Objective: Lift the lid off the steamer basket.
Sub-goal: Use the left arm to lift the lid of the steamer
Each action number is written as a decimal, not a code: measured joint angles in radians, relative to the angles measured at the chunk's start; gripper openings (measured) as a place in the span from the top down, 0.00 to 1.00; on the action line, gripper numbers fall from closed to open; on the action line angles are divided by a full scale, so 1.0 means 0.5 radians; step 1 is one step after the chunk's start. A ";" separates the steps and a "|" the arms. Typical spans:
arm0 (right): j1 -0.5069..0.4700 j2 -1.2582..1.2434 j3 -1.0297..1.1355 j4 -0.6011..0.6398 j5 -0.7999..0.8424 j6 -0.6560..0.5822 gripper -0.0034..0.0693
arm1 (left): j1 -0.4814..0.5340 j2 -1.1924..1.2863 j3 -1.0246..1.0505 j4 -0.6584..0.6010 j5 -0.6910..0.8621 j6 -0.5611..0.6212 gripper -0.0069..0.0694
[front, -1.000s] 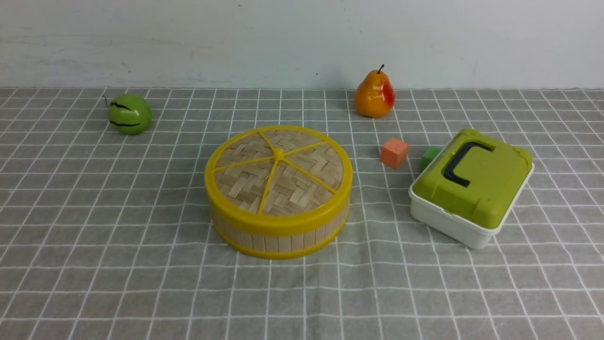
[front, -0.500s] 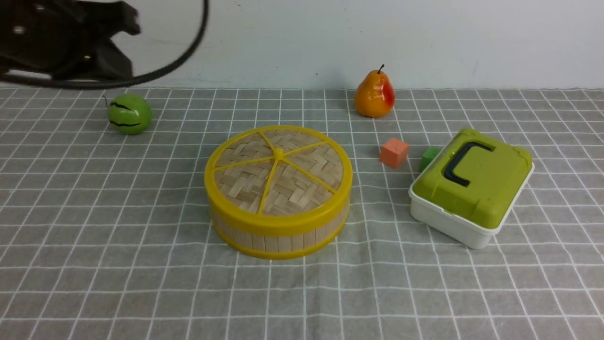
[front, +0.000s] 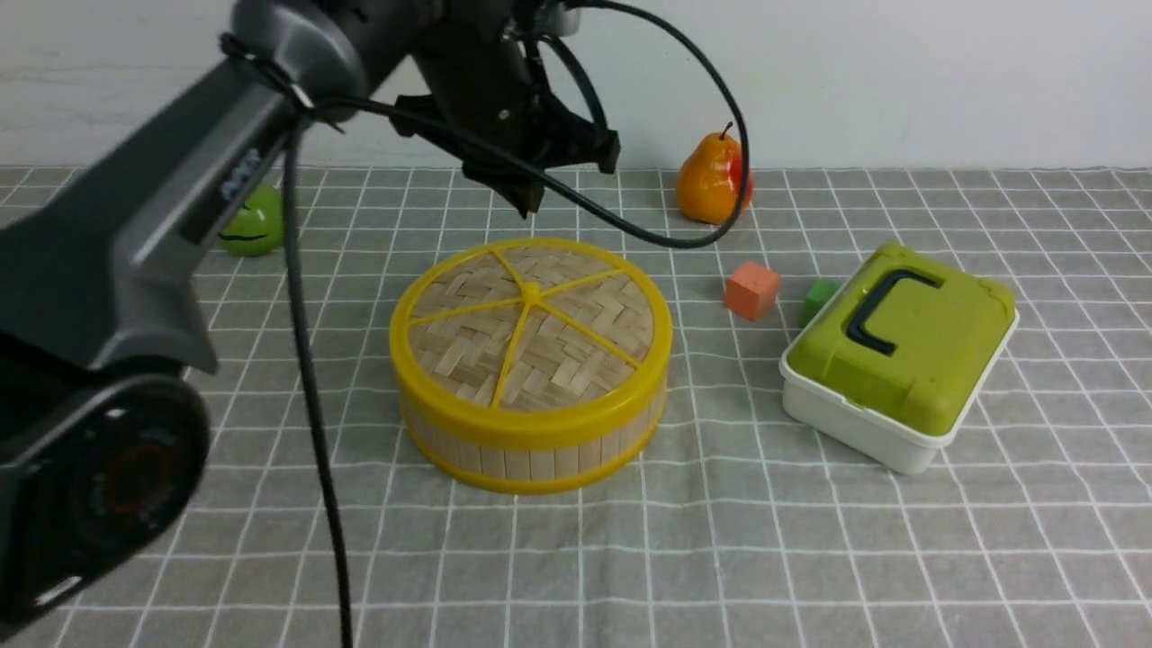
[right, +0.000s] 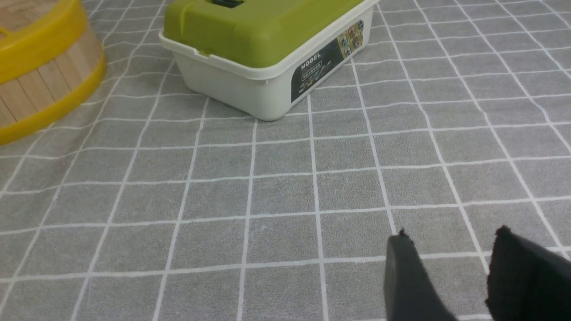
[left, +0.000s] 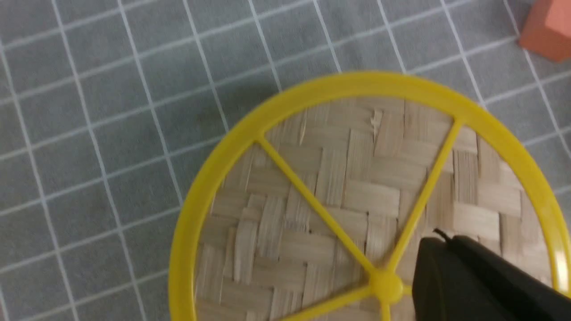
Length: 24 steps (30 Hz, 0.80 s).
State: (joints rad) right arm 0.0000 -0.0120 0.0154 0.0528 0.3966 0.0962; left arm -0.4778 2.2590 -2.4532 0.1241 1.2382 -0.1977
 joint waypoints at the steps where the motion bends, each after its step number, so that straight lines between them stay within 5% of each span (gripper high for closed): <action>1: 0.000 0.000 0.000 0.000 0.000 0.000 0.62 | -0.026 0.042 -0.022 0.059 0.005 -0.005 0.90; 5: 0.000 0.000 0.000 0.000 0.000 0.000 0.62 | -0.065 0.109 0.006 0.150 0.010 -0.005 0.82; 12: 0.000 0.000 0.000 0.000 0.000 0.000 0.62 | -0.066 0.111 0.078 0.060 0.010 -0.012 0.49; 24: 0.000 0.000 0.000 0.000 0.000 0.000 0.62 | -0.066 0.111 0.171 0.159 0.010 -0.178 0.47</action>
State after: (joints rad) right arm 0.0000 -0.0120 0.0154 0.0528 0.3966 0.0962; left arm -0.5106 2.3147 -2.3676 0.2035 1.2431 -0.2865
